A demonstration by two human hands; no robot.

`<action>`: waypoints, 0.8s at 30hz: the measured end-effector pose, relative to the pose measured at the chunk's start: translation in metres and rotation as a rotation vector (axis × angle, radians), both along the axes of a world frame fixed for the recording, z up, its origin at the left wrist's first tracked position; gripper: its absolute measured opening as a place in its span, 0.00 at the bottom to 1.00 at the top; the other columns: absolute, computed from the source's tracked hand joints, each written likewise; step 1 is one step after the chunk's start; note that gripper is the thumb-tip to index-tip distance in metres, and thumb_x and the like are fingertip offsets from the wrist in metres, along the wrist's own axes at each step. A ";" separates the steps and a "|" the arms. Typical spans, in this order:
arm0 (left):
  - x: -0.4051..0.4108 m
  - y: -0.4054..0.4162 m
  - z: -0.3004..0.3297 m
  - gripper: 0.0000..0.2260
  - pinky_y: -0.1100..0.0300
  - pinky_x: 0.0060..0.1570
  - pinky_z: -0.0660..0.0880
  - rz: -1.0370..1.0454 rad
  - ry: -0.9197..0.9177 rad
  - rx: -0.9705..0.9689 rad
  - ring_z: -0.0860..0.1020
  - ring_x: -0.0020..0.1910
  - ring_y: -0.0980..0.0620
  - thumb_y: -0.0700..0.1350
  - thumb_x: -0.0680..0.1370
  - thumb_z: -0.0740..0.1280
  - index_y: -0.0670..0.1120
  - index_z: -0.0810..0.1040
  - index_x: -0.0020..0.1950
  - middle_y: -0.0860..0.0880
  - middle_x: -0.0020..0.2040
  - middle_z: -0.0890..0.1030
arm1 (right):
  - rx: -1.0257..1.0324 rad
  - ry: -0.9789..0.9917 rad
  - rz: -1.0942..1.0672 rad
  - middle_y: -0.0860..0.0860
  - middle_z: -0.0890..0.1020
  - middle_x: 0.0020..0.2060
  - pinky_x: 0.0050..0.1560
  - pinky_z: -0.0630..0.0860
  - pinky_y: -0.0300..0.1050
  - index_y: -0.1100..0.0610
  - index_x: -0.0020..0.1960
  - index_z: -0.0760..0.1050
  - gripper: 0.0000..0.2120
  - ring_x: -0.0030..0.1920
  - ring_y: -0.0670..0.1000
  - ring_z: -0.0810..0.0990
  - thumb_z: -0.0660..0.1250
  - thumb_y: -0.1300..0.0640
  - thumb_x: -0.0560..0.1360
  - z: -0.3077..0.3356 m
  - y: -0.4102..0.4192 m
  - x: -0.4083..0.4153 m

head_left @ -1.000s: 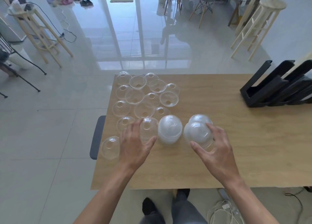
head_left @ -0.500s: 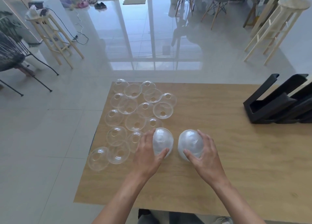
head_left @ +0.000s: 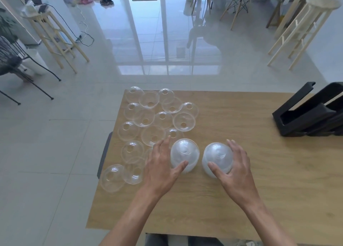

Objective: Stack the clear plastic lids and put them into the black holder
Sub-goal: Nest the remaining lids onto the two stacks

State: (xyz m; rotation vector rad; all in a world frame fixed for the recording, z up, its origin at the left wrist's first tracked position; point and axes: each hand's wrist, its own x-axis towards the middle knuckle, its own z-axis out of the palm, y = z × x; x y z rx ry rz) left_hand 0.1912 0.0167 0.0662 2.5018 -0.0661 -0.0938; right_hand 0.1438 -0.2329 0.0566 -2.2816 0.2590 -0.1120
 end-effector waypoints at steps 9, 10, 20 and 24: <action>-0.004 0.140 0.001 0.40 0.43 0.73 0.68 0.002 0.026 0.103 0.66 0.78 0.47 0.67 0.77 0.70 0.60 0.56 0.83 0.53 0.82 0.63 | 0.018 -0.140 -0.096 0.40 0.66 0.78 0.73 0.60 0.35 0.43 0.79 0.66 0.36 0.80 0.41 0.62 0.76 0.42 0.76 0.030 0.091 -0.008; -0.007 0.157 -0.003 0.40 0.43 0.72 0.68 0.009 0.033 0.115 0.67 0.77 0.47 0.67 0.76 0.70 0.61 0.56 0.83 0.53 0.81 0.64 | 0.018 -0.155 -0.103 0.40 0.67 0.77 0.74 0.60 0.32 0.44 0.78 0.68 0.34 0.79 0.42 0.63 0.76 0.44 0.76 0.031 0.103 -0.009; -0.046 0.237 -0.041 0.34 0.45 0.72 0.68 -0.079 0.163 0.288 0.63 0.80 0.45 0.62 0.77 0.72 0.62 0.64 0.80 0.51 0.82 0.65 | -0.147 -0.059 0.233 0.42 0.81 0.60 0.55 0.81 0.45 0.49 0.66 0.82 0.15 0.56 0.43 0.81 0.75 0.51 0.79 -0.003 0.210 -0.017; -0.046 0.235 -0.041 0.32 0.44 0.71 0.69 -0.086 0.136 0.289 0.65 0.79 0.44 0.58 0.78 0.73 0.64 0.65 0.80 0.48 0.81 0.67 | -0.402 -0.025 0.501 0.48 0.84 0.61 0.56 0.82 0.48 0.54 0.65 0.83 0.20 0.61 0.53 0.82 0.75 0.61 0.73 -0.032 0.243 -0.009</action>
